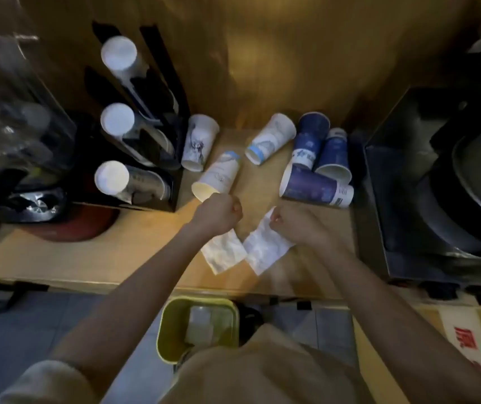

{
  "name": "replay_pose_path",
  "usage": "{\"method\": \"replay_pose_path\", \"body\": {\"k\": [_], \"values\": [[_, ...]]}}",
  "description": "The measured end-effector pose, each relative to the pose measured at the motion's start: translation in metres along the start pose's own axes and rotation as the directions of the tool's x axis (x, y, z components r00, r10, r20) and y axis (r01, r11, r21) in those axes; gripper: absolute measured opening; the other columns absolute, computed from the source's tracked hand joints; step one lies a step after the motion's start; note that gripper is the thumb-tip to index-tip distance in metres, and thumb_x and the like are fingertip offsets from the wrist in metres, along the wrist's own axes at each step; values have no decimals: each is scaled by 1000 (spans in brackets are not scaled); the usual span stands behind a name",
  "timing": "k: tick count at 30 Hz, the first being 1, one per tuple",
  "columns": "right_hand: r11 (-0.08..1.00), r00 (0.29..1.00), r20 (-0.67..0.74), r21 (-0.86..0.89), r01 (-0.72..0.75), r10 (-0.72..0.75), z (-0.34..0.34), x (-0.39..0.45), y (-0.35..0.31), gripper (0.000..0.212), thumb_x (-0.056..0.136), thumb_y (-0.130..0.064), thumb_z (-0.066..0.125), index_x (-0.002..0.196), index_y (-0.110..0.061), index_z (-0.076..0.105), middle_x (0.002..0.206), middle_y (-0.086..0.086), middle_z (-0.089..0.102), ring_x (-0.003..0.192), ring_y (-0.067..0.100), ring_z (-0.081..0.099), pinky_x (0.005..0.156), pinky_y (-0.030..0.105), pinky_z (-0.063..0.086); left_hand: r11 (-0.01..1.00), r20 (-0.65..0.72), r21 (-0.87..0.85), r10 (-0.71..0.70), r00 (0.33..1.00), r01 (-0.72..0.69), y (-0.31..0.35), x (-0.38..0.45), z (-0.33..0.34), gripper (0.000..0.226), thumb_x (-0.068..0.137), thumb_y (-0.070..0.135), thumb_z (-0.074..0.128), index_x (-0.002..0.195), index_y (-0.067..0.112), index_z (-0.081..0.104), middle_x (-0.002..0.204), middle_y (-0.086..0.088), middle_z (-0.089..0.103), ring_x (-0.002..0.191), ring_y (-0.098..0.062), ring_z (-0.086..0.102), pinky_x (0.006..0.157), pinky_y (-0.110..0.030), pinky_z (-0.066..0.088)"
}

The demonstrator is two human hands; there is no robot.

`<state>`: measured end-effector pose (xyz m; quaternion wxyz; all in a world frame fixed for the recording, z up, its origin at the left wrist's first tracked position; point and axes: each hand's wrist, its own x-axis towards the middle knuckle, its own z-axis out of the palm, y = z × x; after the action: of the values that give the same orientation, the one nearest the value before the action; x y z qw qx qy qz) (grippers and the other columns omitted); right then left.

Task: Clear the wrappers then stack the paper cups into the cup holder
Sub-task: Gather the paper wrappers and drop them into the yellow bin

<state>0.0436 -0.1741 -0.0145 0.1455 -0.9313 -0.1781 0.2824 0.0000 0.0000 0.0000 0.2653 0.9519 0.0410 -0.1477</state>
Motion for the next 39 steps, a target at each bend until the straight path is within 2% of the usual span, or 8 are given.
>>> {"method": "replay_pose_path", "body": {"k": [8, 11, 14, 19, 24, 30, 34, 39], "values": [[986, 986, -115, -128, 103, -118, 76, -2, 21, 44, 96, -17, 38, 139, -7, 38, 153, 13, 30, 142, 25, 26, 117, 30, 13, 975, -68, 199, -92, 993, 104, -51, -24, 82, 51, 92, 12, 39, 142, 10, 26, 156, -10, 18, 144, -27, 14, 116, -42, 17], [969, 970, -182, -218, 120, -161, 99, -9, 28, 42, 96, -20, 29, 126, -8, 55, 136, 15, 54, 126, 30, 51, 110, 34, 24, 963, 17, 231, -144, 989, 136, -63, -37, 104, 56, 95, 19, 34, 146, 15, 11, 159, -6, 3, 147, -25, 1, 118, -44, 8], [920, 961, -149, -355, 167, -232, 113, -13, 38, 55, 100, -24, 14, 113, -9, 66, 118, 13, 68, 110, 29, 64, 105, 32, 28, 977, -64, 151, -141, 988, 149, -66, -49, 111, 52, 90, 18, 41, 140, 11, 32, 153, -12, 28, 141, -33, 25, 113, -49, 24], [917, 939, -235, -369, 154, -252, 116, -13, 31, 41, 61, -9, 76, 102, -10, 71, 105, 10, 74, 100, 25, 69, 95, 32, 50, 979, -192, 145, -111, 975, 140, -69, -66, 111, 39, 67, 12, 63, 105, 9, 68, 115, -14, 69, 104, -33, 66, 81, -46, 55], [932, 943, -246, -338, 134, -225, 125, -16, 18, 36, 71, -9, 43, 86, -12, 75, 90, 7, 77, 86, 20, 73, 86, 27, 49, 976, -246, 93, -169, 955, 196, -68, -102, 113, 20, 65, 12, 63, 83, 12, 72, 87, -10, 73, 76, -33, 68, 45, -30, 52], [959, 964, -201, -254, 121, -175, 135, -57, -38, 28, 52, 1, 81, 75, -14, 76, 58, 7, 72, 50, 22, 67, 41, 19, 47, 930, -259, -221, -347, 901, 295, -89, -153, 115, 23, 86, 8, 51, 102, 7, 67, 93, -23, 65, 84, -40, 59, 62, -32, 39], [982, 967, -189, 43, 183, -172, 166, -84, -71, 34, 86, -18, 44, 110, -11, 67, 98, 19, 72, 87, 35, 66, 71, 36, 51, 852, -280, -389, -472, 836, 351, -114, -194, 130, 33, 86, 8, 50, 119, 9, 53, 98, -22, 68, 87, -42, 62, 66, -41, 48], [934, 982, -149, 320, 157, -114, 233, -103, -82, 33, 78, -37, 37, 79, -18, 64, 70, 8, 61, 68, 21, 55, 61, 29, 40, 741, -169, -486, -599, 783, 463, -148, -226, 160, 22, 87, 4, 47, 109, 6, 51, 94, -24, 66, 83, -45, 61, 66, -42, 48]]}}
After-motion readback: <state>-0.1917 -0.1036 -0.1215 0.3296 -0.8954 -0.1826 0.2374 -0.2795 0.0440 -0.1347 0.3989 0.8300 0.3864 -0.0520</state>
